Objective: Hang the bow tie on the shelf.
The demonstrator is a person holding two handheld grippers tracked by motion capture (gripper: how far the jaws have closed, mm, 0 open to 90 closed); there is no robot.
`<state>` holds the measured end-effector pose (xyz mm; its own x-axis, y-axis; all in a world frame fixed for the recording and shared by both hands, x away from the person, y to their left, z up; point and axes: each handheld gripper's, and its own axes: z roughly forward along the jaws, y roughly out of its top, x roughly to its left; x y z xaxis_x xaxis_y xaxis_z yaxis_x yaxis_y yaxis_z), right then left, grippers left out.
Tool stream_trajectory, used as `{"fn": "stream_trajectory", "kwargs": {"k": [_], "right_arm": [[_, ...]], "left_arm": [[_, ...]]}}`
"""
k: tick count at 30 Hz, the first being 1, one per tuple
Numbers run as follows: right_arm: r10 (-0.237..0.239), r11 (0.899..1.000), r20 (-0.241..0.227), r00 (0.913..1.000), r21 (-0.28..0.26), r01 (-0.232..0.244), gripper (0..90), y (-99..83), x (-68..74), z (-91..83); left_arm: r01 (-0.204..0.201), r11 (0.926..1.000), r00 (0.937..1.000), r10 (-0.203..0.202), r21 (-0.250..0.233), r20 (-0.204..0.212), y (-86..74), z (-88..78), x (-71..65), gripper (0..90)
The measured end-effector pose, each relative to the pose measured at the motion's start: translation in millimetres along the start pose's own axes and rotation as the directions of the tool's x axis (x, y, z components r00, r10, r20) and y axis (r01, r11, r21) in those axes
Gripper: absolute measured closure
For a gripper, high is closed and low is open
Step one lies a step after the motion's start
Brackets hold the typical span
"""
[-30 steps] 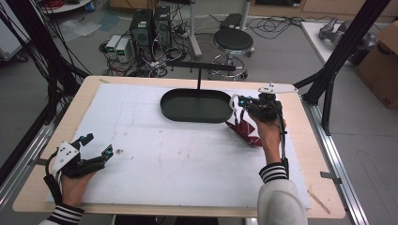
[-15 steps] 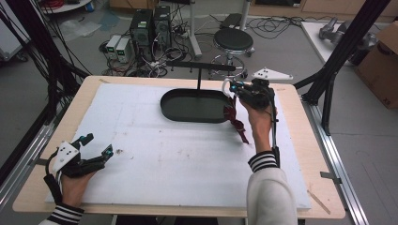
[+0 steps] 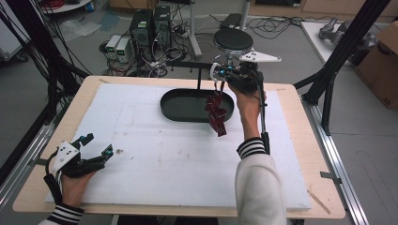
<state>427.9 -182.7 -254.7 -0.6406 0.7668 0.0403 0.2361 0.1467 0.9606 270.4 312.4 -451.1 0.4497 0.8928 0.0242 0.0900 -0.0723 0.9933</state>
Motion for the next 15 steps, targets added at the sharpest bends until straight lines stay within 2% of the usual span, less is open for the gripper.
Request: {"fn": "stream_trajectory", "kwargs": {"k": [7,12,15], "right_arm": [[-0.005,1.000,-0.007,1.0000,-0.017,0.005,87.5,11.5,1.3,15.5],[-0.015,1.000,0.002,0.9999,-0.012,0.015,87.5,16.3,0.4,24.2],[-0.029,1.000,0.020,0.9994,0.008,0.029,87.5,16.0,-1.7,30.4]], "left_arm": [[0.000,1.0000,1.0000,0.000,0.001,-0.001,0.1,-0.1,0.4,15.1],[0.000,1.0000,1.0000,0.000,0.002,0.001,0.1,-0.2,0.6,15.0],[0.000,1.0000,1.0000,0.000,0.002,0.000,0.1,-0.4,0.7,15.1]]}}
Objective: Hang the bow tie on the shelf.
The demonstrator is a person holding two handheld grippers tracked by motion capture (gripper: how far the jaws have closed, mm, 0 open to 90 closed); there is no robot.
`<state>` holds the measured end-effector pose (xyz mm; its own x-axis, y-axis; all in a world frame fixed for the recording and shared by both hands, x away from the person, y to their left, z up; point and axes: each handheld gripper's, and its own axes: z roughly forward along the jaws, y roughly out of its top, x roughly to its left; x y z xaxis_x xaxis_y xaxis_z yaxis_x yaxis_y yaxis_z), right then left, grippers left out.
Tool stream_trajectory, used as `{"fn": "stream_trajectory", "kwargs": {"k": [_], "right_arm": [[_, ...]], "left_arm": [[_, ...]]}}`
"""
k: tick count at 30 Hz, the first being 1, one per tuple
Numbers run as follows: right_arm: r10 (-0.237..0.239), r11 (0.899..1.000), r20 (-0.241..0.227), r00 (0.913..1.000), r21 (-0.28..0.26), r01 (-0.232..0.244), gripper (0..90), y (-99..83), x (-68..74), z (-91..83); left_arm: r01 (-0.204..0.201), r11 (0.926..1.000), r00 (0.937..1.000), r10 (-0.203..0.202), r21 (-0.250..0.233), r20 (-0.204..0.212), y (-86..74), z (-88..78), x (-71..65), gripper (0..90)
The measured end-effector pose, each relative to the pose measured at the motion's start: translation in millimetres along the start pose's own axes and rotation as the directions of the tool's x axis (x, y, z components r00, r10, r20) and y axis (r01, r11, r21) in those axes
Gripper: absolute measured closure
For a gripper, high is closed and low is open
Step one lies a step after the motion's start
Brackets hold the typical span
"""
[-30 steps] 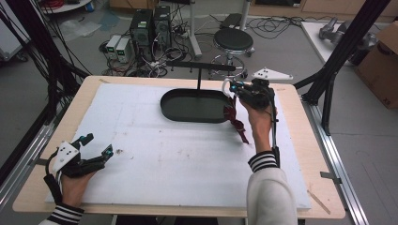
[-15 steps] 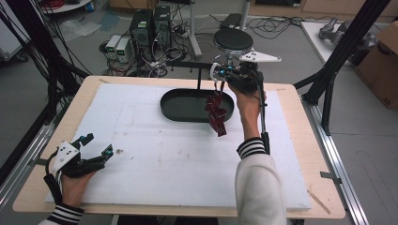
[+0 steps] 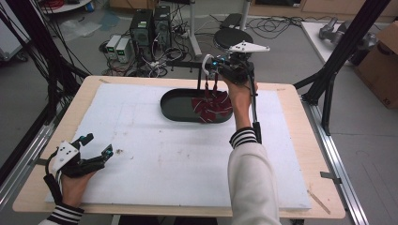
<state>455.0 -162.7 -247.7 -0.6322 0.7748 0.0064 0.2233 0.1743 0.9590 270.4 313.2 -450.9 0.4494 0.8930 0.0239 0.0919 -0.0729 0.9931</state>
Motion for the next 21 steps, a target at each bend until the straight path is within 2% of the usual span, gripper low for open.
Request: {"fn": "stream_trajectory", "kwargs": {"k": [3,10,13,18,21], "right_arm": [[-0.010,1.000,0.024,0.9997,0.017,0.009,87.5,-0.8,-2.4,6.7],[-0.009,1.000,0.035,0.9993,0.016,0.008,87.5,4.8,-5.4,20.5],[-0.023,1.000,0.049,0.9985,0.007,0.022,87.5,10.6,-6.2,24.1],[-0.003,1.000,0.066,0.9978,0.001,0.003,87.4,14.0,-14.2,28.0],[-0.011,1.000,0.075,0.9971,0.014,0.010,87.5,17.5,-15.8,29.7]], "left_arm": [[0.004,1.0000,1.0000,-0.004,-0.001,0.001,-0.1,0.1,0.2,15.1],[0.010,0.9999,0.9999,-0.010,-0.006,0.000,-0.2,0.5,0.3,15.0],[0.012,0.9999,0.9999,-0.012,-0.006,0.001,-0.3,0.4,0.4,15.1],[0.013,0.9999,0.9999,-0.013,-0.007,0.001,-0.3,0.3,0.5,15.1],[0.011,0.9999,0.9999,-0.011,-0.005,0.000,-0.3,0.2,0.6,15.1]]}}
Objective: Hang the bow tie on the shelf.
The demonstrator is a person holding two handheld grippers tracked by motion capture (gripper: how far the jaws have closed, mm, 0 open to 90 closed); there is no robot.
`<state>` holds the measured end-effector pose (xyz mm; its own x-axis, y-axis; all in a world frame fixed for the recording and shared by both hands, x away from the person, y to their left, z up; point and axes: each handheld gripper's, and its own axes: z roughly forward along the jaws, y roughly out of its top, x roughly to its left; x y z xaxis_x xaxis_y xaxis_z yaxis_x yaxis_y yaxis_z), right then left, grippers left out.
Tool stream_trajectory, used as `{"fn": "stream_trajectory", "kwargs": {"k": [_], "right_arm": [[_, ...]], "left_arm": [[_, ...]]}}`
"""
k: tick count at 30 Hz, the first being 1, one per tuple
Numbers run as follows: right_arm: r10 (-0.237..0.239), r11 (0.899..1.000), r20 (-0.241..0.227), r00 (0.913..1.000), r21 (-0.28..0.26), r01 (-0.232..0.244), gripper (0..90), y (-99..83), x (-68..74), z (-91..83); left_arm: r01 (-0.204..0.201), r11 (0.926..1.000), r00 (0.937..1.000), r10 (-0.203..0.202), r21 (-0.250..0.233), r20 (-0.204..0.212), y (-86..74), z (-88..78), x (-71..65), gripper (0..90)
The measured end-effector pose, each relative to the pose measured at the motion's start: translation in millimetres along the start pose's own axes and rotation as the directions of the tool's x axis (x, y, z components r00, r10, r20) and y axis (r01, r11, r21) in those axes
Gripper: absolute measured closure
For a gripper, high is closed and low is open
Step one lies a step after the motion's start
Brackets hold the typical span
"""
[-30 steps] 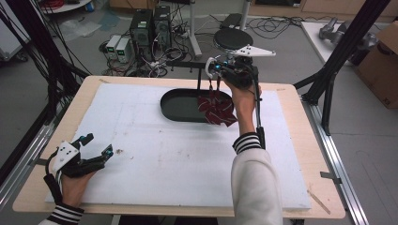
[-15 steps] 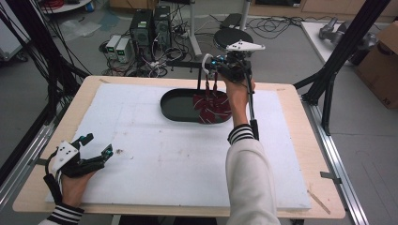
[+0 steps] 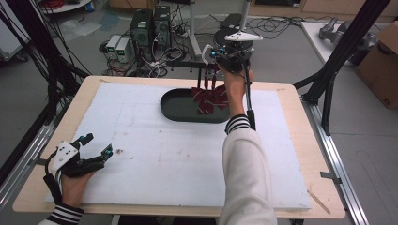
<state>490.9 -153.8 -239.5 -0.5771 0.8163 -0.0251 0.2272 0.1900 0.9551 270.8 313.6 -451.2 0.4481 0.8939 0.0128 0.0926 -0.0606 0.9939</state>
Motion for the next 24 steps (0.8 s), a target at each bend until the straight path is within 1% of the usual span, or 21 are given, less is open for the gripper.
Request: {"fn": "stream_trajectory", "kwargs": {"k": [1,4,7,9,10,15,16,18,20,21,22,23,24], "right_arm": [[-0.030,1.000,0.014,0.9994,-0.001,0.030,87.4,3.6,0.9,1.3],[-0.030,1.000,0.021,0.9993,0.006,0.030,87.4,4.8,-0.8,4.8],[-0.026,1.000,0.025,0.9993,0.014,0.026,87.3,2.2,-2.5,9.1],[-0.029,0.999,0.025,0.9993,0.024,0.029,87.3,1.1,-2.7,11.0],[-0.041,0.998,0.032,0.9986,0.042,0.040,87.2,-0.9,-2.6,14.7],[-0.047,0.997,0.029,0.9985,0.059,0.045,87.2,-4.4,-1.9,22.3],[-0.058,0.995,0.034,0.9977,0.081,0.055,87.2,-6.4,-1.8,25.9],[-0.068,0.993,0.039,0.9969,0.104,0.063,87.2,-8.6,-1.9,29.1],[-0.082,0.990,0.043,0.9957,0.123,0.076,87.1,-10.4,-2.0,31.9],[-0.082,0.990,0.043,0.9957,0.123,0.076,87.1,-10.4,-2.0,31.9],[-0.103,0.984,0.049,0.9935,0.153,0.094,87.1,-12.4,-2.5,34.5],[-0.103,0.984,0.049,0.9935,0.153,0.094,87.1,-12.4,-2.5,34.5],[-0.128,0.975,0.061,0.9899,0.192,0.114,87.1,-14.5,-3.2,36.6]], "left_arm": [[0.001,1.0000,1.0000,-0.001,-0.001,0.000,0.1,0.1,-0.1,15.1],[0.001,1.0000,1.0000,-0.001,0.000,0.000,0.1,0.1,-0.2,15.1],[0.000,1.0000,1.0000,0.000,0.000,0.000,0.0,0.1,-0.2,15.1],[-0.001,1.0000,1.0000,0.001,0.000,0.000,0.1,0.2,-0.2,15.1],[-0.002,1.0000,1.0000,0.002,0.000,0.000,0.1,0.2,-0.2,15.1],[0.000,1.0000,1.0000,0.000,-0.001,0.000,0.0,0.2,-0.3,15.1],[0.000,1.0000,1.0000,0.000,0.000,0.000,0.0,0.1,-0.2,15.1],[0.001,1.0000,1.0000,-0.001,0.000,0.000,0.0,0.2,-0.2,15.1],[0.000,1.0000,1.0000,0.000,0.001,0.000,0.0,0.1,-0.2,15.1],[0.000,1.0000,1.0000,0.000,0.001,0.000,0.0,0.1,-0.2,15.1],[0.000,1.0000,1.0000,0.000,0.000,0.000,0.0,0.2,-0.2,15.1],[-0.001,1.0000,1.0000,0.001,0.001,0.000,0.1,0.1,-0.2,15.1],[0.001,1.0000,1.0000,-0.001,0.003,-0.001,0.1,0.1,-0.3,15.1]]}}
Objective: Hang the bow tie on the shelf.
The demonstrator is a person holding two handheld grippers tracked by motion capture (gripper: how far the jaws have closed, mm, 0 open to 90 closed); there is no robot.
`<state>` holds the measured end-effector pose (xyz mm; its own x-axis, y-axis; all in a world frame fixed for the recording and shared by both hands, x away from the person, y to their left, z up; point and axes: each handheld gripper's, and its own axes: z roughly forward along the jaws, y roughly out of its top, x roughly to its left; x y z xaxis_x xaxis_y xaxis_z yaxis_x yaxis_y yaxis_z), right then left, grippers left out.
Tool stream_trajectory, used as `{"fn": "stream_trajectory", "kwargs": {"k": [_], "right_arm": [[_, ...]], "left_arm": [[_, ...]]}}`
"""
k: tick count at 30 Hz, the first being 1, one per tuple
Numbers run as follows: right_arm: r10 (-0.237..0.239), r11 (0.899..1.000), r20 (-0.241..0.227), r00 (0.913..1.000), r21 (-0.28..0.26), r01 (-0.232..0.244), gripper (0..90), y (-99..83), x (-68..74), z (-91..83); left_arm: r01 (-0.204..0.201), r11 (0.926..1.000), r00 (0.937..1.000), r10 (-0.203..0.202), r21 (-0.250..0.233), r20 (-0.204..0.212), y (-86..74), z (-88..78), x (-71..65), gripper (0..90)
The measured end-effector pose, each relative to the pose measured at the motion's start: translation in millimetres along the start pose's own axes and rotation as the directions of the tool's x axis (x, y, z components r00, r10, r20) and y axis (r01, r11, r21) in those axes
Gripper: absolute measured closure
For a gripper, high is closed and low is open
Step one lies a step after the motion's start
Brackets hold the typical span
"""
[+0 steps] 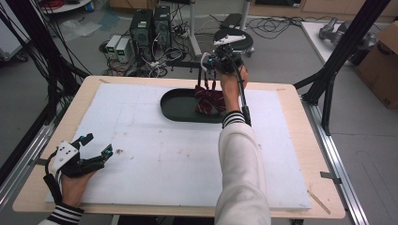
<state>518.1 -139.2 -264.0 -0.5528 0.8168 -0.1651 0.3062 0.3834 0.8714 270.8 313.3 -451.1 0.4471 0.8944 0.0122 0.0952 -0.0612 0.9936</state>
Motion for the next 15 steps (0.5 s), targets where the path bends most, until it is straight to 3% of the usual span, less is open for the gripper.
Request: {"fn": "stream_trajectory", "kwargs": {"k": [6,10,15], "right_arm": [[-0.042,0.998,0.025,0.9988,0.054,0.040,86.4,-3.3,-1.2,1.8],[-0.106,0.987,0.040,0.9936,0.126,0.100,84.1,-5.3,0.5,3.2],[-0.111,0.984,0.035,0.9932,0.146,0.105,78.8,-9.0,1.8,1.9]], "left_arm": [[-0.006,1.0000,1.0000,0.006,0.004,-0.001,0.2,0.0,0.0,15.1],[-0.003,0.9999,0.9999,0.003,0.016,-0.010,0.5,1.4,-0.4,15.1],[0.004,0.9999,0.9999,-0.003,0.014,-0.011,0.5,1.0,0.6,15.1]]}}
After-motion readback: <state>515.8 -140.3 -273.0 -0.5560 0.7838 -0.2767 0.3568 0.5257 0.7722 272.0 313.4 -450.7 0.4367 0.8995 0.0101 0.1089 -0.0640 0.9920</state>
